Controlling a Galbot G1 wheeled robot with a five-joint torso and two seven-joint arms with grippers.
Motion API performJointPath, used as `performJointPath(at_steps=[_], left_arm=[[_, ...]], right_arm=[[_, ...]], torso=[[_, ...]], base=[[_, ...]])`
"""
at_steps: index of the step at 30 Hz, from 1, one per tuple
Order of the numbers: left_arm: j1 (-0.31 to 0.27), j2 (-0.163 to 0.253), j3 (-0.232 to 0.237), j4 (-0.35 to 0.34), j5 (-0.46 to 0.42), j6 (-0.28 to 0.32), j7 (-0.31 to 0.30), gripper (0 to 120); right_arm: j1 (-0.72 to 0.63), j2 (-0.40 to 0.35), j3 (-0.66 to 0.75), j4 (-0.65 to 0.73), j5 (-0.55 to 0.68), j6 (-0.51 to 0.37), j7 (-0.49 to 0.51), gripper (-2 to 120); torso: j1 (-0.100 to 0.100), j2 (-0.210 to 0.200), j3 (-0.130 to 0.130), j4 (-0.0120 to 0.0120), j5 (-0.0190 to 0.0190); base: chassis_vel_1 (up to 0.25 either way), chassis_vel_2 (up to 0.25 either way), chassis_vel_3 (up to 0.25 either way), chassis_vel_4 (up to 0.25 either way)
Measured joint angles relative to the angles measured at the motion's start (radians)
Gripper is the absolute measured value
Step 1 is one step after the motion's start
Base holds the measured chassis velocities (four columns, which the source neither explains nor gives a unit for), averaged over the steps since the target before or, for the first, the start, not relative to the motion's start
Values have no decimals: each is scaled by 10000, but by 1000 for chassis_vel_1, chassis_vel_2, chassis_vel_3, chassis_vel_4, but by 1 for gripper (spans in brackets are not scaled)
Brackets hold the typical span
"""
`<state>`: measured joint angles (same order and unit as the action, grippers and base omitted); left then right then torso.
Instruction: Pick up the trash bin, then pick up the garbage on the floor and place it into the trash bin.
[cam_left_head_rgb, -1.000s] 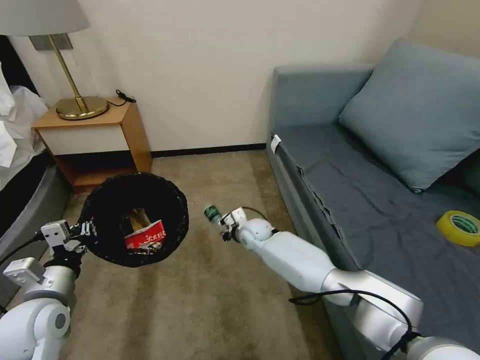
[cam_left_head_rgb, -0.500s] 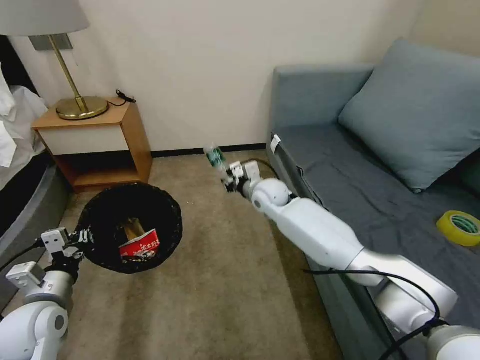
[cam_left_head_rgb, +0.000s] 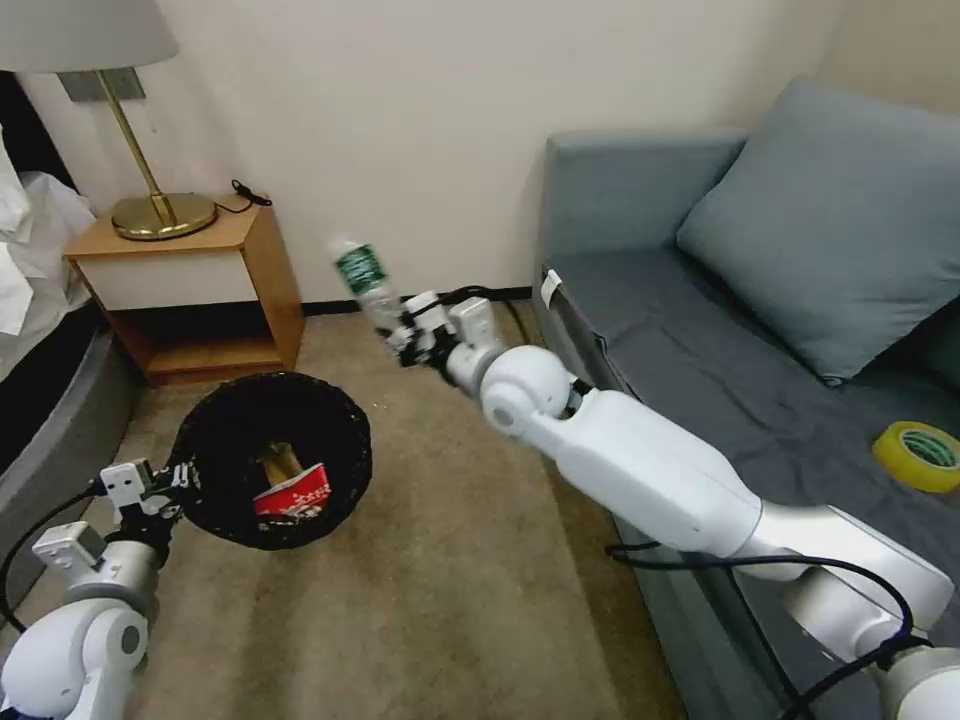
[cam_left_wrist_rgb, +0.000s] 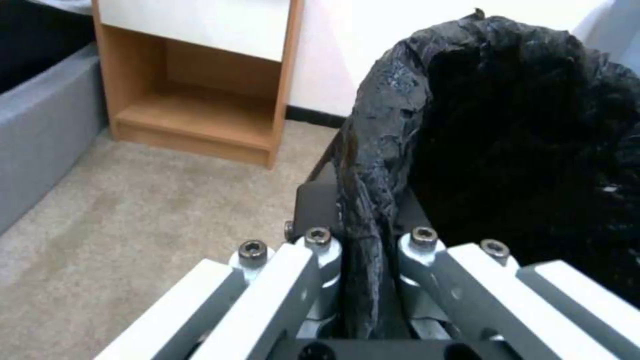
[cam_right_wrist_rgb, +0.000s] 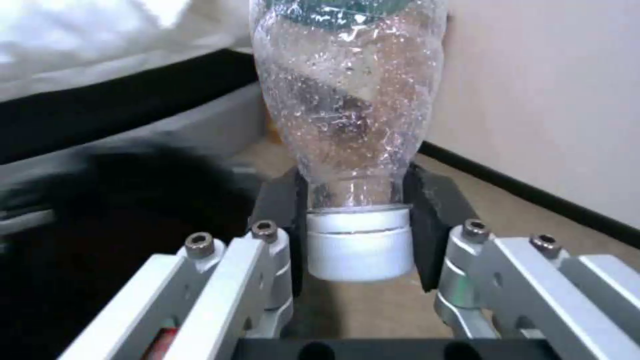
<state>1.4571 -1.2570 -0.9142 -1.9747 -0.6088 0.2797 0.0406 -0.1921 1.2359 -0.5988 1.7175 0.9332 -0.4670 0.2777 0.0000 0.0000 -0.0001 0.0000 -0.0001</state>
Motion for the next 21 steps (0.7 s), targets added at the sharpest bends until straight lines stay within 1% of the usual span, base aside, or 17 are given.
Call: performJointPath(at_steps=[7,12,21], left_arm=[[60,-6,-44,-33,-366,101,-54,4],[64,-31,-67,-33,-561,195,-130,4],[99,-173,-66,-142,-697,323,-243,4]], right_arm=[[67,133,-958,571,32,66,50,28],[5,151,-1569,989,162,-49,305,28],[-163,16,-2333,1175,120,-122,452,28]], torso=[[0,0,0,2,0],[0,1,0,1,0],[0,0,0,0,1]], base=[[0,0,0,0],[0,0,0,0],[0,0,0,0]])
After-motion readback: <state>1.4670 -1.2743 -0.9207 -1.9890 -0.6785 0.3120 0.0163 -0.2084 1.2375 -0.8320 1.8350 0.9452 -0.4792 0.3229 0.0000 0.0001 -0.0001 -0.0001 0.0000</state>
